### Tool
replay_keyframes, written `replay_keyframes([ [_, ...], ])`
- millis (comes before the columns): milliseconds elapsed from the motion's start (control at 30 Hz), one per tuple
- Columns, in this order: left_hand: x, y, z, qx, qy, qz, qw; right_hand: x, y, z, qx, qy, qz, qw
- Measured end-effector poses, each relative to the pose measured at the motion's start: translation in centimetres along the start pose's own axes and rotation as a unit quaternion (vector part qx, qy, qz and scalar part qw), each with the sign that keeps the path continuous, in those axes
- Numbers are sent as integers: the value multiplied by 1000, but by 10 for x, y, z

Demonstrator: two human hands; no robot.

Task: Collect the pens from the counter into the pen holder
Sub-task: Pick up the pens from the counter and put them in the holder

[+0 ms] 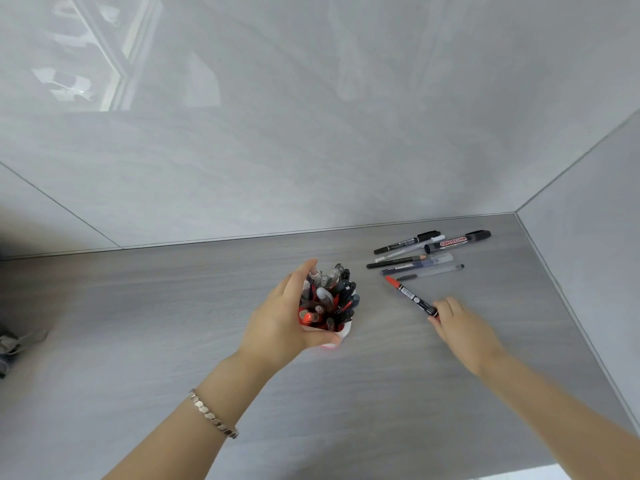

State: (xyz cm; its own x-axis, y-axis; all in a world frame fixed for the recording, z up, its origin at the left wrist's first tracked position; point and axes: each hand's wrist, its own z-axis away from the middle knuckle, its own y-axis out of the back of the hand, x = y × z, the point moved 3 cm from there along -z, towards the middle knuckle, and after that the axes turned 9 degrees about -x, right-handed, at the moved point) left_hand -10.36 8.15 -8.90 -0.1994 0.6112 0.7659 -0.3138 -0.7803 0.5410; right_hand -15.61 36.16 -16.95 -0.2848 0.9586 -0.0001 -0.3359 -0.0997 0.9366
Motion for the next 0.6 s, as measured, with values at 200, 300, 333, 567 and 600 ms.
replay_keyframes([
  [200,-1,-4,3,22,-1,-12,1000,-9,-1,23,8,-7,-47,999],
  [300,-1,-5,3,23,-1,-12,1000,-18,12,35,0,-57,-225,973],
  [333,-2,-5,4,24,-3,-12,1000,-21,22,39,13,-71,-286,956],
  [567,-2,-6,4,27,-5,-19,999,-37,146,75,48,-2,-418,907],
  [600,-2,-6,4,30,-6,-19,999,-42,159,79,28,10,-401,916],
])
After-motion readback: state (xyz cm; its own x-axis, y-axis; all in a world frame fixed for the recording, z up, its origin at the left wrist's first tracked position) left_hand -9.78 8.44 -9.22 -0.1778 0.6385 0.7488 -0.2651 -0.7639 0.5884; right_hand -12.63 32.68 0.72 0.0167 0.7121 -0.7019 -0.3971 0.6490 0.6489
